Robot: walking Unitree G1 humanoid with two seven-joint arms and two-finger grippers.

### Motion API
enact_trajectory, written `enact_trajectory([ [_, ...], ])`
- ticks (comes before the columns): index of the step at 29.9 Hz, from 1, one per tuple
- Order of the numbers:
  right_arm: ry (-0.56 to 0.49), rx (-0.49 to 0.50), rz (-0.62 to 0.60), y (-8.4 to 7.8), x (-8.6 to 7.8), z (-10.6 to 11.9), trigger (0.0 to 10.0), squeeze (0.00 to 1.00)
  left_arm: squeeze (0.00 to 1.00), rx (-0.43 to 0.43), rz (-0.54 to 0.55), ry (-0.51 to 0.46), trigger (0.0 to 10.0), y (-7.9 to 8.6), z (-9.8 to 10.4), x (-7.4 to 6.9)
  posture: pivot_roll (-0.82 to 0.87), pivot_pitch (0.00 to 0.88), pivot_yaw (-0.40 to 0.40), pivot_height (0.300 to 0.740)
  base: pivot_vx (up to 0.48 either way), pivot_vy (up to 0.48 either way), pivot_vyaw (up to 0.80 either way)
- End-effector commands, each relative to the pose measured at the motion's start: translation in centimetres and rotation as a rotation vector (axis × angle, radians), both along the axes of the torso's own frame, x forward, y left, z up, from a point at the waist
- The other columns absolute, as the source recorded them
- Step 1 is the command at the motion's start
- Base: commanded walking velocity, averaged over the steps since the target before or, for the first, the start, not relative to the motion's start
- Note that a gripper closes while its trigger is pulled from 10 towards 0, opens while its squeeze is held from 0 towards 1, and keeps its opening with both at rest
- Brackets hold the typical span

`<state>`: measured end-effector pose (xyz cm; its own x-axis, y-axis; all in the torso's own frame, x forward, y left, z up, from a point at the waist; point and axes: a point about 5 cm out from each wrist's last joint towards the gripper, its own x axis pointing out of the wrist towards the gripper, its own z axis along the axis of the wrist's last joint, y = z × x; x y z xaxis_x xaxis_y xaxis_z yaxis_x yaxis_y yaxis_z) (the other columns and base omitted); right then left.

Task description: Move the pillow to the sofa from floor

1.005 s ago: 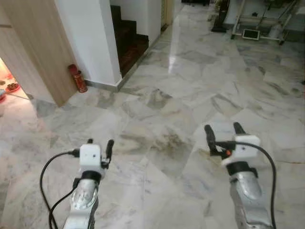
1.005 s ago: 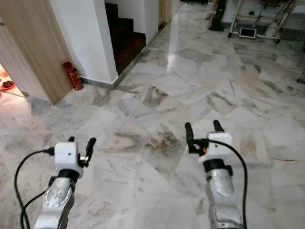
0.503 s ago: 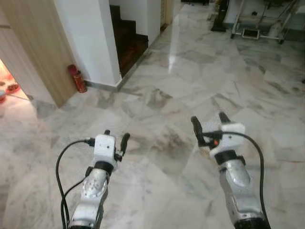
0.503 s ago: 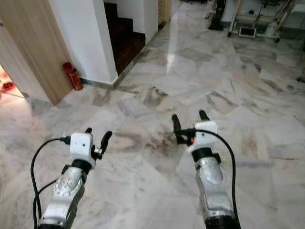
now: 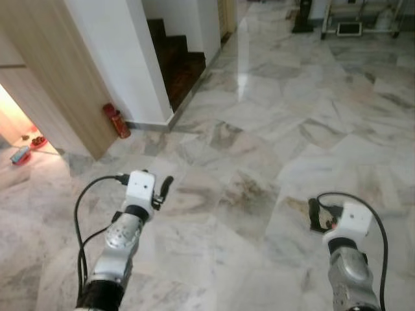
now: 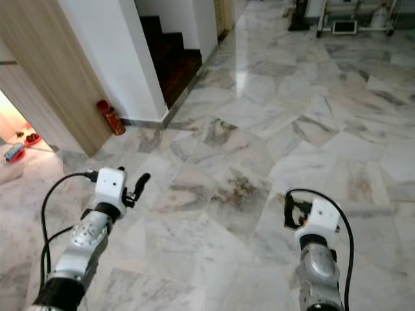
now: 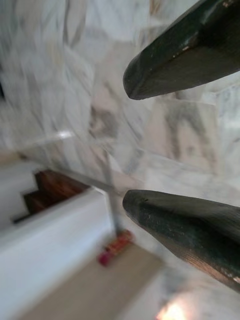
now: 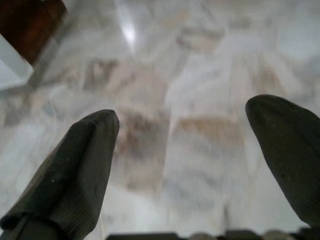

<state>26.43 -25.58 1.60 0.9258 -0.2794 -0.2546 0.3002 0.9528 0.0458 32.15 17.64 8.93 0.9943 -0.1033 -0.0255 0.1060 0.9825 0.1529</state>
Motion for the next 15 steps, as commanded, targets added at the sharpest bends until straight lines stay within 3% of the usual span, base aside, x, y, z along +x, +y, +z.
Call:
enact_trajectory([
  [1,0.049,0.047,-0.005,0.7,-0.2,-1.1,10.0,0.00,0.00,-0.057,0.097,0.066,10.0,2.5,-1.1,-0.2,-0.10,0.000,0.184,0.740,0.000,0.000,0.00],
  [3,0.184,0.091,-0.016,1.0,-1.8,-3.4,10.0,0.00,0.00,-0.156,0.279,0.165,10.0,5.9,-2.7,-0.5,-0.10,0.000,0.178,0.740,0.000,0.000,0.00],
  [6,0.259,0.112,-0.017,1.4,-2.7,-4.6,10.0,0.00,0.00,-0.189,0.335,0.243,10.0,7.2,-4.1,-1.2,-0.08,0.000,0.169,0.740,0.000,0.000,0.00],
  [7,0.350,0.129,-0.011,1.9,-3.9,-5.9,10.0,0.00,0.00,-0.193,0.370,0.360,10.0,7.8,-6.2,-2.4,-0.08,0.000,0.160,0.740,0.000,0.000,0.00],
  [8,0.428,0.139,-0.006,2.3,-5.0,-7.0,10.0,0.00,0.00,-0.186,0.379,0.474,10.0,7.8,-8.2,-3.9,-0.08,0.000,0.153,0.740,0.000,0.000,0.00],
  [9,0.428,0.139,-0.006,2.3,-5.0,-7.0,10.0,0.00,0.00,-0.186,0.379,0.474,10.0,7.8,-8.2,-3.9,-0.08,0.000,0.153,0.740,0.000,0.000,0.00],
  [10,0.555,0.154,0.005,3.2,-6.9,-8.6,10.0,0.00,0.00,-0.111,0.355,0.698,10.0,6.9,-12.0,-7.3,-0.08,0.000,0.147,0.740,0.000,0.000,0.00],
  [11,0.585,0.163,0.004,3.5,-7.5,-9.0,10.0,0.00,0.00,-0.052,0.319,0.788,10.0,6.2,-13.4,-8.9,-0.09,0.000,0.146,0.740,0.000,0.000,0.00],
  [12,0.585,0.163,0.004,3.5,-7.5,-9.0,10.0,0.00,0.00,-0.052,0.319,0.788,10.0,6.2,-13.4,-8.9,-0.09,0.000,0.146,0.740,0.000,0.000,0.00],
  [14,0.604,0.188,-0.006,4.0,-8.0,-9.4,10.0,0.00,0.00,0.022,0.269,0.897,10.0,5.2,-15.1,-11.0,-0.10,0.000,0.149,0.740,0.000,0.000,0.00],
  [15,0.602,0.200,-0.009,4.2,-8.0,-9.5,10.0,0.00,0.00,0.020,0.263,0.921,10.0,4.8,-15.6,-11.7,-0.11,0.000,0.149,0.740,0.000,0.000,0.00],
])
